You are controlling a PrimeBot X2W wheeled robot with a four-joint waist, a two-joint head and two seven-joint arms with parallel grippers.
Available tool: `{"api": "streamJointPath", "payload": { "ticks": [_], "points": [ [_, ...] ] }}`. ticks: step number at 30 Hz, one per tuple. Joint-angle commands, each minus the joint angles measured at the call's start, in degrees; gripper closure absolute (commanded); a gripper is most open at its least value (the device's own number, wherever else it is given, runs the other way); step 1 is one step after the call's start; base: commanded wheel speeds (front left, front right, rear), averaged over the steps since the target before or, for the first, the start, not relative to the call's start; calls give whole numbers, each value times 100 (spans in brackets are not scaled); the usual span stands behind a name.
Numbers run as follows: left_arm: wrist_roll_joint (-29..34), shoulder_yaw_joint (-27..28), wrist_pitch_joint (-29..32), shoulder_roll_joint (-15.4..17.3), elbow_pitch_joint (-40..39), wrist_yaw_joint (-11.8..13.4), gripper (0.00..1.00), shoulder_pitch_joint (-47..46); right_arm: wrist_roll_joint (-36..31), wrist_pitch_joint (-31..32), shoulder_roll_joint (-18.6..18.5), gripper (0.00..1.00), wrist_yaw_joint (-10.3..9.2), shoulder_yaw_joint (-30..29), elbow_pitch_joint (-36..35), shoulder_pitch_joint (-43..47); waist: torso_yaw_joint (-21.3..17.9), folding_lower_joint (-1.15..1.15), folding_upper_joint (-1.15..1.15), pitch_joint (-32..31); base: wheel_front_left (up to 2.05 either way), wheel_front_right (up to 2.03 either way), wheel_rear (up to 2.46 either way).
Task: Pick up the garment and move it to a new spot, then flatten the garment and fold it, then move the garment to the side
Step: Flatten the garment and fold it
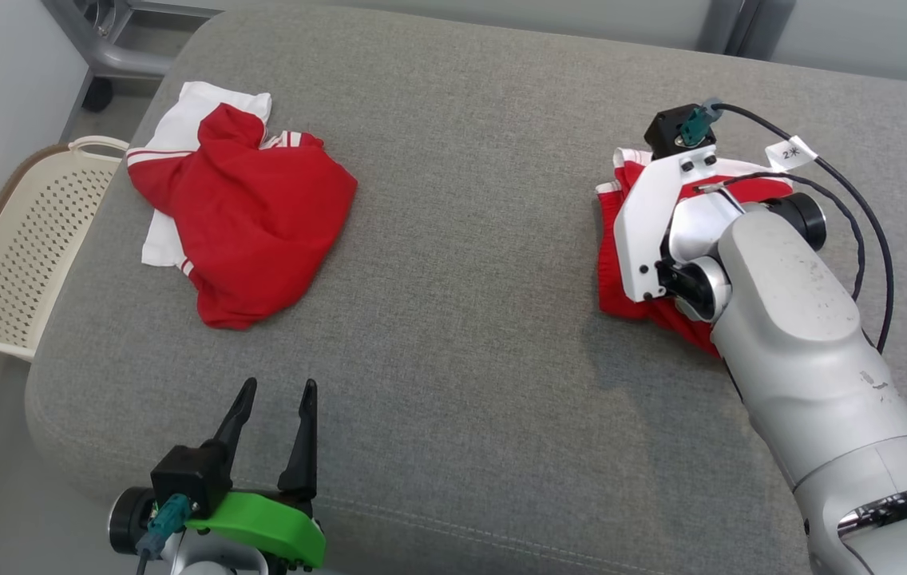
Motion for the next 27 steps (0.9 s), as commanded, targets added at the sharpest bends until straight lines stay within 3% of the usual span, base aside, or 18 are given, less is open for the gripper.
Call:
{"api": "streamJointPath", "payload": {
  "ticks": [1, 2, 10, 19, 20, 21, 23, 27],
  "points": [
    [0, 16, -6, -12, 3, -22, 0, 10, 81, -68, -9, 73, -8, 74, -3, 2, -5, 0, 0, -7, 0, 0, 0],
    [4, 29, -6, -13, 5, -17, 0, 26, 212, -136, -9, 0, -8, 146, -38, -7, -15, 0, 0, -16, 0, 0, 0],
    [51, 99, -6, -13, -4, -18, 0, 142, 924, -654, -13, 0, -8, 157, -224, -117, -237, 0, 0, -207, 0, 0, 0],
    [90, 149, -6, 9, -36, -26, 0, 231, 196, -1272, -443, 0, -8, -248, -518, 470, -526, 0, 0, -365, 0, 0, 0],
    [92, 154, -6, 9, -49, -22, 0, 227, 115, -1299, -500, 16, -8, -294, -540, 568, -548, 0, 0, -352, 0, 0, 0],
    [94, 161, -6, 8, -63, -23, 0, 219, 72, -1331, -528, 54, -8, -347, -562, 665, -568, 0, 0, -329, 0, 0, 0],
    [102, 166, -6, 3, -97, -11, 0, 184, -17, -1354, -539, 100, -8, -423, -594, 821, -595, 0, 0, -262, 0, 0, 0],
    [104, 169, -6, -7, -142, -10, 0, 72, -148, -1395, -473, 100, -8, -440, -627, 995, -604, 0, 0, -114, 0, 0, 0]
  ]
}}
